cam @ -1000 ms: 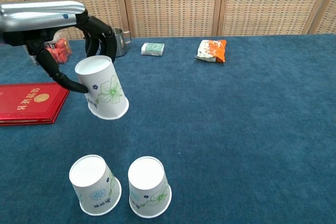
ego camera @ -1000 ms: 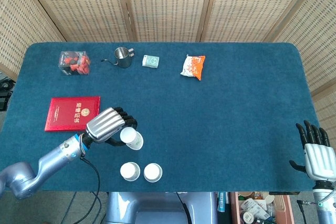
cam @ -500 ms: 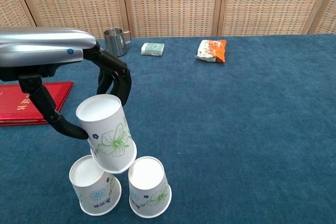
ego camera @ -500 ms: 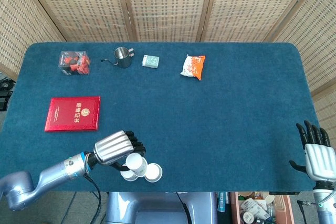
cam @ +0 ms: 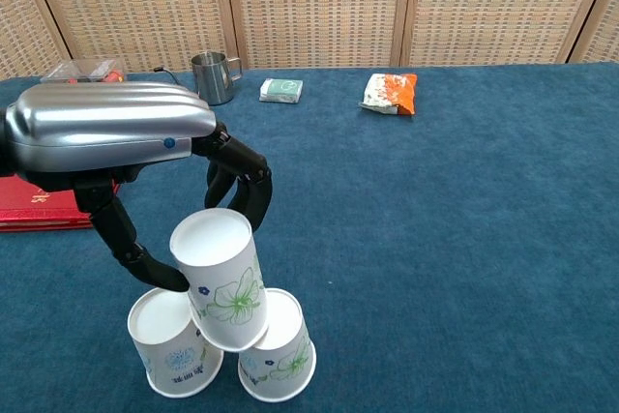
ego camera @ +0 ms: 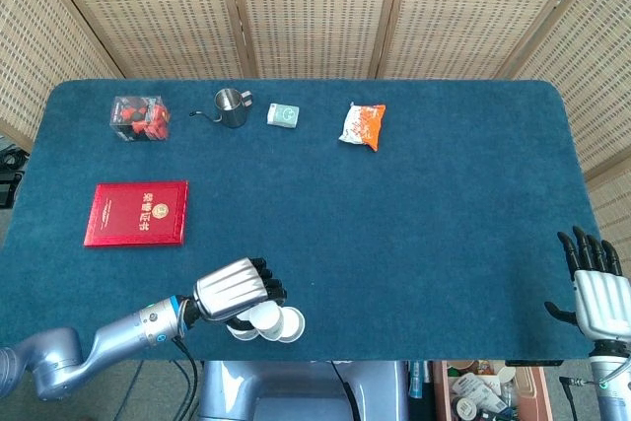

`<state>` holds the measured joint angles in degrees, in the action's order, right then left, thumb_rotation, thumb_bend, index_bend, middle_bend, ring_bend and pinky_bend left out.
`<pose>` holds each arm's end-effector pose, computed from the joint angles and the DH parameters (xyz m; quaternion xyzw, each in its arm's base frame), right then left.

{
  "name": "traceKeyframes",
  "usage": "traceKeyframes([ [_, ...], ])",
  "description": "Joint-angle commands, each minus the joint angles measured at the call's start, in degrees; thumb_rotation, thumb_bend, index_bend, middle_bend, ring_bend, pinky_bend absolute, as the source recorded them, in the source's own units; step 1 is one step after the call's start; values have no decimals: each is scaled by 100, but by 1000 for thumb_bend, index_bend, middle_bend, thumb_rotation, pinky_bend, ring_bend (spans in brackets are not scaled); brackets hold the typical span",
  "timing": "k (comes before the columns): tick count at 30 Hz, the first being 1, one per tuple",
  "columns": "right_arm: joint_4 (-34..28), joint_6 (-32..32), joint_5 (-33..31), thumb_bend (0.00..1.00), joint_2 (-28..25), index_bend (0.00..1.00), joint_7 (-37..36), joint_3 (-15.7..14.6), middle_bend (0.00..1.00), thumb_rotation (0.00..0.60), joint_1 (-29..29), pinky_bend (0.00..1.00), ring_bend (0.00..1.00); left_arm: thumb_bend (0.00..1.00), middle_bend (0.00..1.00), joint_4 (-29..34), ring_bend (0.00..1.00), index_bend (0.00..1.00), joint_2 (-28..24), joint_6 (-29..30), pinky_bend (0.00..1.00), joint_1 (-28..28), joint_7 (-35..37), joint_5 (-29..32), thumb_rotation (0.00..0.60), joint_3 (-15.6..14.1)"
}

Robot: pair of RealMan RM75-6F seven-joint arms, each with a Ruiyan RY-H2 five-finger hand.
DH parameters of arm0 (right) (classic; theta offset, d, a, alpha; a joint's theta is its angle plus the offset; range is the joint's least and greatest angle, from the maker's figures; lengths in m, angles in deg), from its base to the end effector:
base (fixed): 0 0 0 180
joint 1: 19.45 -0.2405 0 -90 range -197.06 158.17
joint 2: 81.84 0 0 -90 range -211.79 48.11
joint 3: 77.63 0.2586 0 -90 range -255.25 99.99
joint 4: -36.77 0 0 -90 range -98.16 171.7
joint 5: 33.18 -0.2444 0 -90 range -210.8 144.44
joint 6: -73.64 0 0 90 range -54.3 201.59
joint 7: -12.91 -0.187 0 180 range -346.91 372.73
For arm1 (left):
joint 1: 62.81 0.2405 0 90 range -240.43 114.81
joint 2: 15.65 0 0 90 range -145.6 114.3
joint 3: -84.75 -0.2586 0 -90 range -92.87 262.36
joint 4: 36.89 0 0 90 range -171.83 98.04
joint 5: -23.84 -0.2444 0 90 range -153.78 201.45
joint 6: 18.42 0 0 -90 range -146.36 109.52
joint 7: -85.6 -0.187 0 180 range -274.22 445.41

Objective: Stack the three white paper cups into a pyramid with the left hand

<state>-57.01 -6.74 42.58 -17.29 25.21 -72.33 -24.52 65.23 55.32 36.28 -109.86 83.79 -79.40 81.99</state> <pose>-0.3504 -0.2355 0.1282 0.5843 -0.3890 0.2933 0.6491 -0.0766 0.2762 -0.0357 -0.8809 -0.1995 -0.3965 0.1642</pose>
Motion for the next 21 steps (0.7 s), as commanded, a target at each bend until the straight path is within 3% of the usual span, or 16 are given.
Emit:
traceKeyframes([
  [1,0,-5,2,0,-1,0,-1,0,0,600,2,0,0,183,525,13,502,464,14,7,420,9,-38,20,600,7],
  [11,-15,4,-11,0,-3,0,21,-4,0,600,0,0,0,183,506,35,495,464,0,-37,419,5,-150,52,600,-27],
  [14,-19,-2,-9,0,-5,0,25,-7,0,600,4,0,0,183,482,69,461,464,-8,-72,378,13,-209,100,600,-40],
  [19,-30,-11,-14,0,-9,0,24,-4,0,600,7,0,0,183,284,179,254,409,-89,-191,239,-12,-273,204,600,-43],
  [21,-33,-24,-9,0,-8,0,26,-3,0,600,11,0,0,183,231,227,226,353,-118,-225,230,-14,-299,229,600,-55],
])
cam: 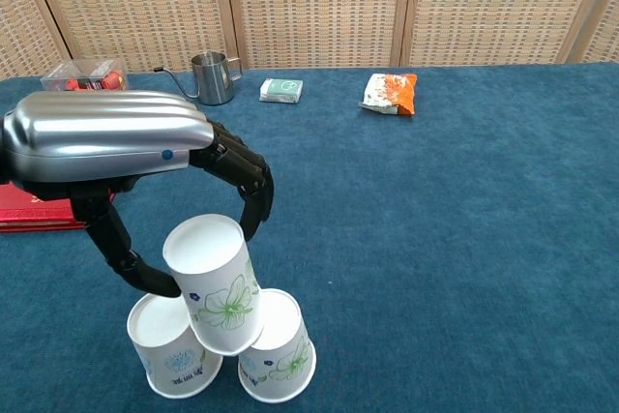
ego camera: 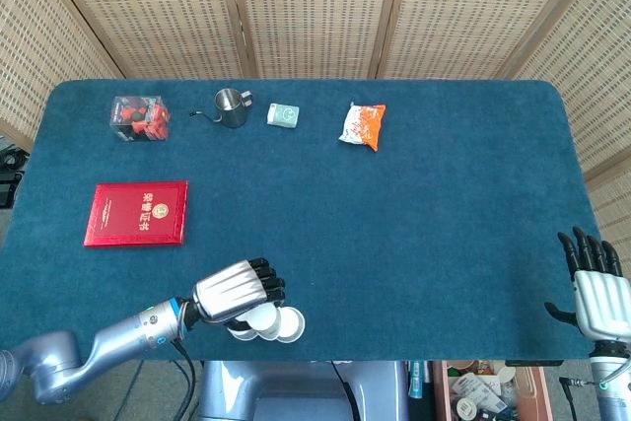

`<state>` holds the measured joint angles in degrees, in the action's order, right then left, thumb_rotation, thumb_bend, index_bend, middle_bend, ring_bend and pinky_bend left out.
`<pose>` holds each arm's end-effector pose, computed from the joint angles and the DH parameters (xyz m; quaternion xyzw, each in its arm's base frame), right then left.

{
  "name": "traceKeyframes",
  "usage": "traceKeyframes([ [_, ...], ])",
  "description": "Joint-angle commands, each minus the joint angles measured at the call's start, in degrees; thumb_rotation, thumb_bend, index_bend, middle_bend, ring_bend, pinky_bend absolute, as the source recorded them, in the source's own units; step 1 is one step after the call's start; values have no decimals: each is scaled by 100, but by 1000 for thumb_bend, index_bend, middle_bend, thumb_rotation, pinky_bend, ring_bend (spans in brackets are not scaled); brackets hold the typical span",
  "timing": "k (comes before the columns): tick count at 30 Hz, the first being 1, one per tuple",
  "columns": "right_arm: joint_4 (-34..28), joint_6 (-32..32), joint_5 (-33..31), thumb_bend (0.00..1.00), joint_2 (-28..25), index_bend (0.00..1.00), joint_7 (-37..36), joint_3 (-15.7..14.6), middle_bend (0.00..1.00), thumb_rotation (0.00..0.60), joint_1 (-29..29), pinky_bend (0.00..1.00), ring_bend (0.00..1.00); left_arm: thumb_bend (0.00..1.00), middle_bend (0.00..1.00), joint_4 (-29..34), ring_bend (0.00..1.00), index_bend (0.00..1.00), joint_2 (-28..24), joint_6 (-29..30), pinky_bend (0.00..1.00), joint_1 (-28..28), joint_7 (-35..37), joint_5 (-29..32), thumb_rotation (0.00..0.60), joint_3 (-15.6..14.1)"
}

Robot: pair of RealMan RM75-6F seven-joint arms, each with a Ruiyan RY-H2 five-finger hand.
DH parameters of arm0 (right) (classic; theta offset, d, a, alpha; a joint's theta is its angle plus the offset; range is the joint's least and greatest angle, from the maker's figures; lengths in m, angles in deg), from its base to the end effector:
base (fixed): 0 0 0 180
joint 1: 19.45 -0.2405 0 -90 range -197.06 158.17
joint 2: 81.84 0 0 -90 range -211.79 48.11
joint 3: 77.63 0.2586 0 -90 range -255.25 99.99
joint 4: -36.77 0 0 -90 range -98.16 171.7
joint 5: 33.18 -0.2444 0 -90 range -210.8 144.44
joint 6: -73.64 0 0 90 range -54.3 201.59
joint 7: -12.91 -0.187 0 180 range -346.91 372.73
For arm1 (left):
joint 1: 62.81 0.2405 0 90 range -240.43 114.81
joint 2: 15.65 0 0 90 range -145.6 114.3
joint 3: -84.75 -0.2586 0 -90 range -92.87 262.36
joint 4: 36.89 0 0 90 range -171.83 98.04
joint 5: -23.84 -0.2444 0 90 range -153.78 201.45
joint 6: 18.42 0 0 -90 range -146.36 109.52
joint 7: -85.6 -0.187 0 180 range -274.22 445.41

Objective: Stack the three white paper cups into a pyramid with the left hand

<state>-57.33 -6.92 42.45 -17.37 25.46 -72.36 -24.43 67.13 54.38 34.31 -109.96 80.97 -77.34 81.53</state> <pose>-0.3498 -0.2347 0.1285 0.5832 -0.3892 0.2927 0.6501 -0.0799 0.2724 -0.0371 -0.8884 -0.2003 -0.3764 0.1703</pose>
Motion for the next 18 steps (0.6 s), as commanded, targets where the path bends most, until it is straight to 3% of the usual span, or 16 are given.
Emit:
traceKeyframes([
  [1,-4,-10,10,0,-1,0,0,0,0,600,2,0,0,182,209,63,221,324,-36,-42,230,-7,-3,33,600,-15],
  [9,-17,-36,40,0,-2,0,9,-14,0,600,14,0,0,183,74,149,157,117,-99,37,229,-1,136,-59,600,-59],
  [18,-27,-37,41,0,-4,0,12,-15,0,600,16,0,0,183,64,304,153,99,-264,-10,244,-19,358,-90,600,-156],
])
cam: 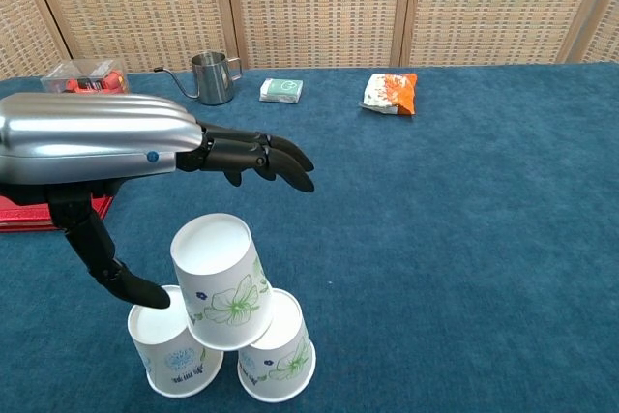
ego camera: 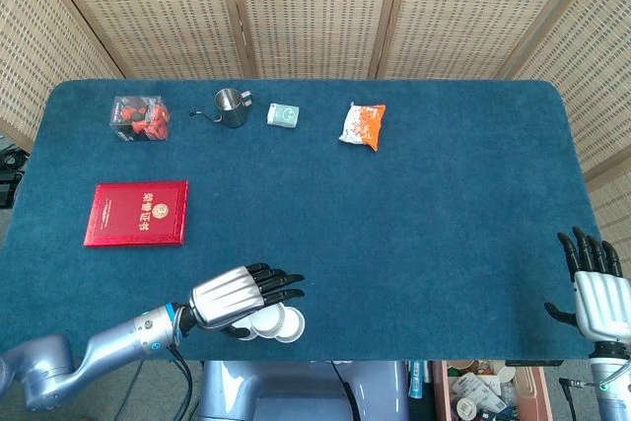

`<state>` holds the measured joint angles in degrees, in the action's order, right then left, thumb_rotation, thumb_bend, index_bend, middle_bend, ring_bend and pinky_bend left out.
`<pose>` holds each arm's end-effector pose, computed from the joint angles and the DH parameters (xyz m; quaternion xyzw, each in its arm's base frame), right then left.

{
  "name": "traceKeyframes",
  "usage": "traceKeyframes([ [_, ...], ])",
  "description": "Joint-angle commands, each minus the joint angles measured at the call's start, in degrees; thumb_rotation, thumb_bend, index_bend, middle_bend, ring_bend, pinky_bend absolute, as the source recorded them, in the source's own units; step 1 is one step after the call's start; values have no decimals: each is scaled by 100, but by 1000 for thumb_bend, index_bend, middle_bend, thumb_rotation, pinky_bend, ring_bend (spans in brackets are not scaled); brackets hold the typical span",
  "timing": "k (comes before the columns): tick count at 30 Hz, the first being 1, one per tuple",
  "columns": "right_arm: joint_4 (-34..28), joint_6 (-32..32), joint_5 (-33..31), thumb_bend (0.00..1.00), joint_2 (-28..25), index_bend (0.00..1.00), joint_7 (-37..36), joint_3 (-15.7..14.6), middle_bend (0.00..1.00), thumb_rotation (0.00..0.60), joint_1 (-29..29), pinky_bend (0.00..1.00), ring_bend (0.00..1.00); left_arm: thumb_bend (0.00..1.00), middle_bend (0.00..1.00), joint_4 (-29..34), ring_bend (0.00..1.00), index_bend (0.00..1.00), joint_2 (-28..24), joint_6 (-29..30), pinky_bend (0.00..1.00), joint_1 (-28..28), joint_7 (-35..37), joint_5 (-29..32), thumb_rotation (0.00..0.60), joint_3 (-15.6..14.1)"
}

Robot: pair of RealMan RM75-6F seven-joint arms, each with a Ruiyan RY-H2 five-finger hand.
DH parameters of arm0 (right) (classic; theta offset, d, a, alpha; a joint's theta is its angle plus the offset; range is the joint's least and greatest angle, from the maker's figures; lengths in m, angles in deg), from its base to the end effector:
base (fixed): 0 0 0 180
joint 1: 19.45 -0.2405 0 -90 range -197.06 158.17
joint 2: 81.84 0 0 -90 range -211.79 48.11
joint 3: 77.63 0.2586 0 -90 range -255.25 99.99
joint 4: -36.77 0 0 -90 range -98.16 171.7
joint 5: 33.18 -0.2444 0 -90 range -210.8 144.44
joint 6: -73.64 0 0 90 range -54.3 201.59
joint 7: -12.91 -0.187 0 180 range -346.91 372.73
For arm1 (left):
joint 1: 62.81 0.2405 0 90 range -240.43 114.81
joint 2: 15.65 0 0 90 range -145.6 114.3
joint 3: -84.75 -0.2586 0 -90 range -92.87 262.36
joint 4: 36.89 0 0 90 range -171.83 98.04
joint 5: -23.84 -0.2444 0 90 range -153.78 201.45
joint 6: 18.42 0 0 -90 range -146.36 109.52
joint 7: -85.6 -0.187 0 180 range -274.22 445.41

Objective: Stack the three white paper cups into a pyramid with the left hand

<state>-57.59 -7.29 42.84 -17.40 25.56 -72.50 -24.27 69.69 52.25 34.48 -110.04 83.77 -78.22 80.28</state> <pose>-0.3482 -0.2333 0.1283 0.5840 -0.3878 0.2945 0.6495 -0.0799 0.2623 -0.0303 -0.8867 -0.2222 -0.3757 0.1524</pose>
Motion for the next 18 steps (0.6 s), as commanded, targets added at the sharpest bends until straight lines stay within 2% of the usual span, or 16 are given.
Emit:
traceKeyframes([
  [1,-7,-6,11,0,-2,0,2,-3,0,600,2,0,0,183,63,95,153,99,-106,-3,250,-3,119,-22,600,-49],
  [5,-18,-16,31,0,-6,0,1,-12,0,600,7,0,0,183,53,150,153,98,-227,159,254,46,136,-86,600,-36],
  [8,-46,-29,75,0,-14,0,-5,-29,0,600,12,0,0,183,34,215,149,89,-450,664,245,285,110,-132,600,1],
  [11,-69,-39,109,0,-30,0,-34,-42,0,600,20,0,0,182,5,293,101,31,-759,1174,192,646,114,-22,600,-40],
  [13,-84,-34,121,0,-43,0,-52,-49,0,600,21,0,0,183,0,329,30,1,-965,1469,83,949,-30,227,600,-69],
  [15,-99,-27,144,0,-55,0,-65,-63,0,600,22,0,0,183,0,428,0,0,-1187,1701,12,1325,-419,744,600,-93],
  [18,-130,-37,197,0,-70,0,-85,-78,0,600,23,0,0,180,0,514,0,0,-1286,2044,0,1759,-783,1343,600,-73],
])
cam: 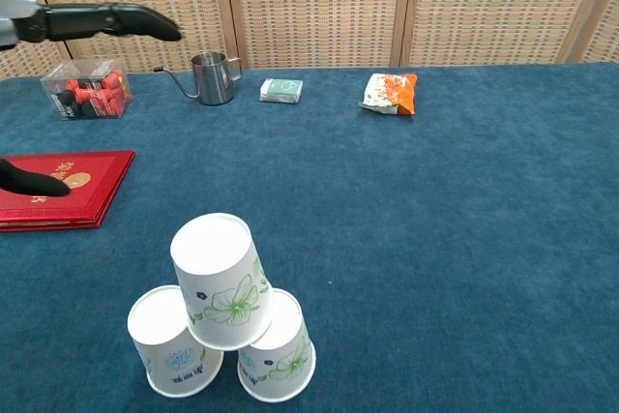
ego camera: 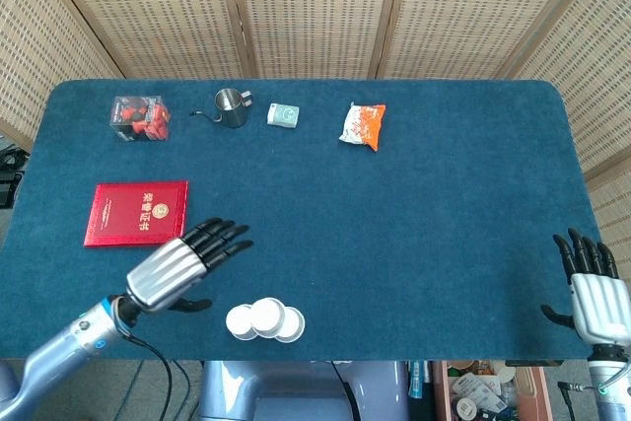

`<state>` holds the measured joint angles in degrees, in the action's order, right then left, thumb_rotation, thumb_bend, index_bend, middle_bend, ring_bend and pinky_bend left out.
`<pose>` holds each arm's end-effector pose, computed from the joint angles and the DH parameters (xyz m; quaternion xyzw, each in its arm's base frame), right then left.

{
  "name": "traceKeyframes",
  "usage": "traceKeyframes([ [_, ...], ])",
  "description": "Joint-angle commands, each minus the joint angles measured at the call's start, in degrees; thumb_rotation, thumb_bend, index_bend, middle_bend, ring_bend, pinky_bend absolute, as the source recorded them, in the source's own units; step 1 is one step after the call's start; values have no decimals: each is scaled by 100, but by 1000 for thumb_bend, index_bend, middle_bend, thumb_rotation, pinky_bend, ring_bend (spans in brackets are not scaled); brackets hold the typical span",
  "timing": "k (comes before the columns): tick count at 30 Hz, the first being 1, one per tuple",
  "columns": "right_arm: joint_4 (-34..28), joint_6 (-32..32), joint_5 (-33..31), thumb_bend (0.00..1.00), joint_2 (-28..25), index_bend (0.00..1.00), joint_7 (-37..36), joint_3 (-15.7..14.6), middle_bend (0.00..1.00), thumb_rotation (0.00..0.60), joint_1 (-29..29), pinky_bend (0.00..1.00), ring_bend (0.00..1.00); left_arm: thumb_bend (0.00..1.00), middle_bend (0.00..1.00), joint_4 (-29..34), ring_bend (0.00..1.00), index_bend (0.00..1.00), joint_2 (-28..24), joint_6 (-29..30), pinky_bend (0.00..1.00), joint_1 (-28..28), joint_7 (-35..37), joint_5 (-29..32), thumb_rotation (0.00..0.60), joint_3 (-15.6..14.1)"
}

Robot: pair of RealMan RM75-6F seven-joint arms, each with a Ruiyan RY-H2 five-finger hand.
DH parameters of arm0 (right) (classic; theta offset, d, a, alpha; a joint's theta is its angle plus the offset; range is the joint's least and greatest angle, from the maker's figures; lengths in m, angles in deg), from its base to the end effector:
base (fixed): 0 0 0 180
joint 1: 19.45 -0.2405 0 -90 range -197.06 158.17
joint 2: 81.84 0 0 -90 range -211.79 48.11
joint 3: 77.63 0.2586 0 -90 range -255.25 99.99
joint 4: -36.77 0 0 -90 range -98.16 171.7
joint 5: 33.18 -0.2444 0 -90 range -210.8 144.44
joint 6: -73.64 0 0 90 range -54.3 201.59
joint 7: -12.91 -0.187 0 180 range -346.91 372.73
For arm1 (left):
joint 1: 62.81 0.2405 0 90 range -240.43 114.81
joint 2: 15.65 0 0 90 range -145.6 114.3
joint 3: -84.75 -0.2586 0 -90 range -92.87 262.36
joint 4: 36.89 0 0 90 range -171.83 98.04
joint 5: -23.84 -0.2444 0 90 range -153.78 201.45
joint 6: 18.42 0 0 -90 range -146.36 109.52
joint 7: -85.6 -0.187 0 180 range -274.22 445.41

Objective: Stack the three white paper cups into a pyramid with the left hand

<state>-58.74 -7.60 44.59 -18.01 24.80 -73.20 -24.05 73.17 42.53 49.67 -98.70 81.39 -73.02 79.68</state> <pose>-0.3412 -0.2295 0.1263 0.5910 -0.3891 0.3038 0.6381 -0.1338 0.2772 0.0531 -0.8070 -0.2771 -0.4230 0.3050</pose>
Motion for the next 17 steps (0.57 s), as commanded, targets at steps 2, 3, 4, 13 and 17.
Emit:
traceKeyframes([
  [2,-30,-17,46,0,-15,0,-19,-15,0,600,5,0,0,179,0,117,0,0,-288,740,0,825,-529,1029,600,16],
  [3,-39,-28,63,0,-19,0,-25,-21,0,600,10,0,0,179,0,37,0,0,-250,926,0,981,-469,1158,600,42],
  [4,-46,-35,74,0,-23,0,-30,-25,0,600,14,0,0,178,0,-27,0,0,-221,1049,0,1088,-421,1245,600,59],
  [13,-113,-107,226,0,-74,0,-127,-83,0,600,59,0,0,177,0,-882,0,0,99,2052,0,2283,349,2410,600,317],
  [17,-122,-167,271,0,-110,0,-205,-86,0,600,92,0,0,177,0,-1102,0,0,79,1978,0,2454,690,2312,600,291],
])
